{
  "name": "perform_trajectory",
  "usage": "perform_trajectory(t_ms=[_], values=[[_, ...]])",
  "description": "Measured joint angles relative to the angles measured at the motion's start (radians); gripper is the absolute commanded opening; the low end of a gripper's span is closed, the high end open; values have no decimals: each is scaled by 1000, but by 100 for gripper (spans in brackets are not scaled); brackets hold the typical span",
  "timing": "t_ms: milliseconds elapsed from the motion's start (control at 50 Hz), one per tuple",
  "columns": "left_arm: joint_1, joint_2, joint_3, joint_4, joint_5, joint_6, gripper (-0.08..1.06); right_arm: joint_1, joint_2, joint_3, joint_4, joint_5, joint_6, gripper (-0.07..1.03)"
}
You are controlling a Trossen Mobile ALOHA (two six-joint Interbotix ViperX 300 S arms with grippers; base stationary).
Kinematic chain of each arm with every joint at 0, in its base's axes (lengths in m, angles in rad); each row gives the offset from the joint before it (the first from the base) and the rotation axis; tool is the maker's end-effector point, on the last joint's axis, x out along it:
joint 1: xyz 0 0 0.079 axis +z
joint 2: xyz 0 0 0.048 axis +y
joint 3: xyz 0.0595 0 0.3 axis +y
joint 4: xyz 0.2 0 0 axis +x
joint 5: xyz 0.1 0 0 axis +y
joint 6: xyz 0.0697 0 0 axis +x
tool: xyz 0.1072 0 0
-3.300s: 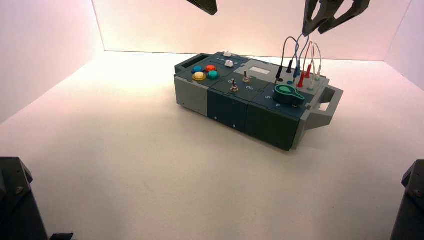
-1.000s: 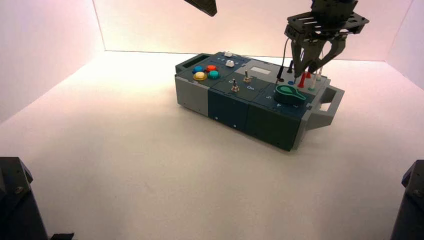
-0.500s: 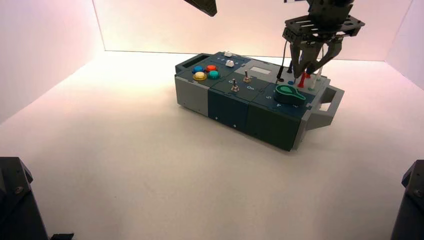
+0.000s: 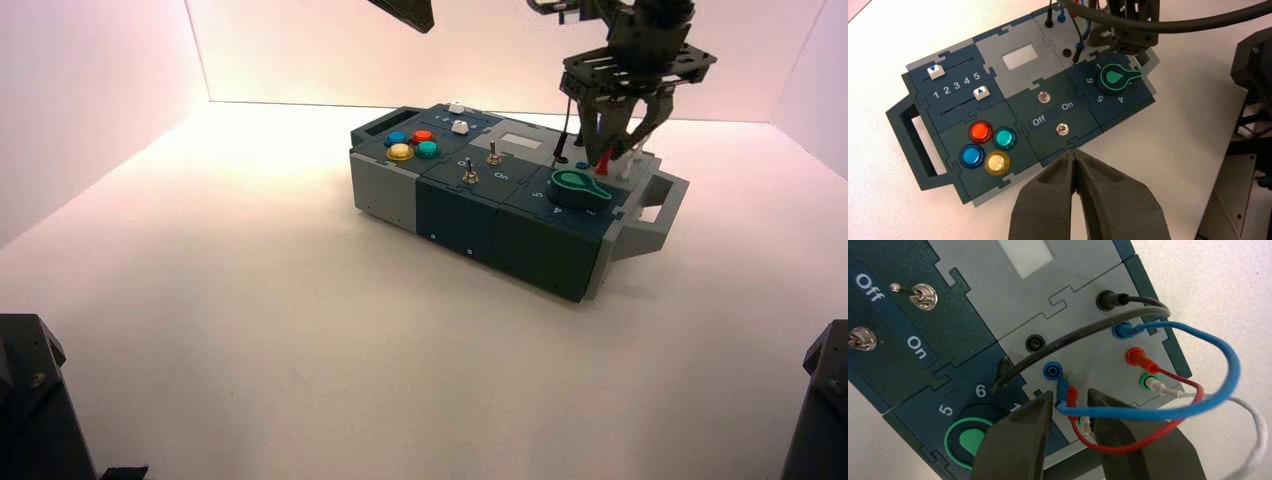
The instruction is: Pull the red wire.
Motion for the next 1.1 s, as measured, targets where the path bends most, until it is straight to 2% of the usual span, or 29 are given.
perform_trajectory(t_ms=[560,1100], values=[[0,-2,0,0,0,0,-3,0,14,-6,-6,17,0,-2],[0,0,0,0,0,0,-3,-5,-40,-15,-8,51,0,-2]])
